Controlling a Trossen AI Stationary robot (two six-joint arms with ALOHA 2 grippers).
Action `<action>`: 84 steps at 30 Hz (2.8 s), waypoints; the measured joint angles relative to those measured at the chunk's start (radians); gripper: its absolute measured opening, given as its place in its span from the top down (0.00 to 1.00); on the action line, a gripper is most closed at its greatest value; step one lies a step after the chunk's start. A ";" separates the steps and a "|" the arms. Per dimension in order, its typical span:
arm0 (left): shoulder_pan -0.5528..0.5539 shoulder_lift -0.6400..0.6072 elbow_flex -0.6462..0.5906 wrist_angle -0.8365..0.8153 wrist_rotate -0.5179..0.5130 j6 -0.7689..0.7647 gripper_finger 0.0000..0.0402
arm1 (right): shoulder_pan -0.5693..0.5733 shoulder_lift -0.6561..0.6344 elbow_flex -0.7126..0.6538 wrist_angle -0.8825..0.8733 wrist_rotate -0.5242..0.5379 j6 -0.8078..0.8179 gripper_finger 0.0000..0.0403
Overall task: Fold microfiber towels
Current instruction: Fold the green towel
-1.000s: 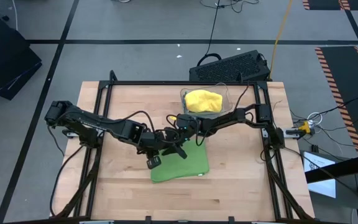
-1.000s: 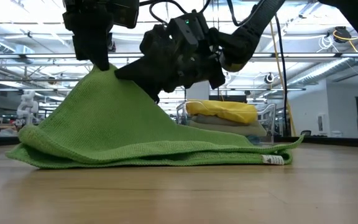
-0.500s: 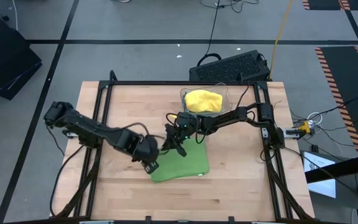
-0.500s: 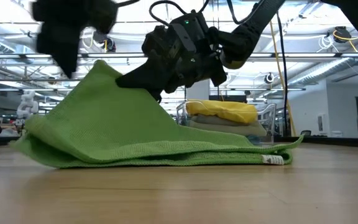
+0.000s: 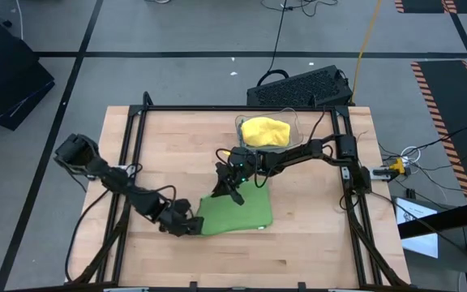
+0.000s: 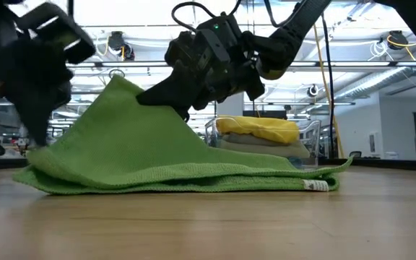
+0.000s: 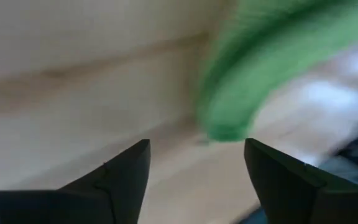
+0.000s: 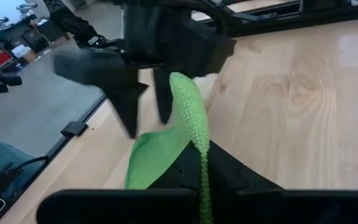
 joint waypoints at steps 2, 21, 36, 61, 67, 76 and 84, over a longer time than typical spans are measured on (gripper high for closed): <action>-0.009 -0.001 -0.030 0.108 -0.052 -0.055 0.33 | 0.000 0.000 0.000 -0.001 0.000 0.000 0.99; -0.009 0.102 -0.040 0.219 -0.155 -0.164 0.46 | 0.000 0.000 0.000 -0.032 0.001 0.005 0.99; -0.013 0.091 -0.040 0.299 -0.176 0.052 0.97 | -0.007 -0.050 -0.002 -0.070 0.005 0.055 1.00; -0.037 -0.265 0.440 -0.190 0.217 0.989 0.99 | 0.417 -0.443 0.001 -0.181 0.681 0.805 1.00; 0.003 -0.263 0.439 -0.561 0.149 1.200 1.00 | 0.442 -0.399 -0.001 -0.285 0.989 0.913 1.00; 0.200 -0.262 0.185 -0.609 -0.093 1.426 0.98 | 0.326 -0.319 -0.002 -0.503 1.157 0.771 1.00; 0.353 -0.262 0.035 -0.360 -0.050 1.458 0.96 | 0.189 -0.302 -0.085 -0.460 1.090 0.632 1.00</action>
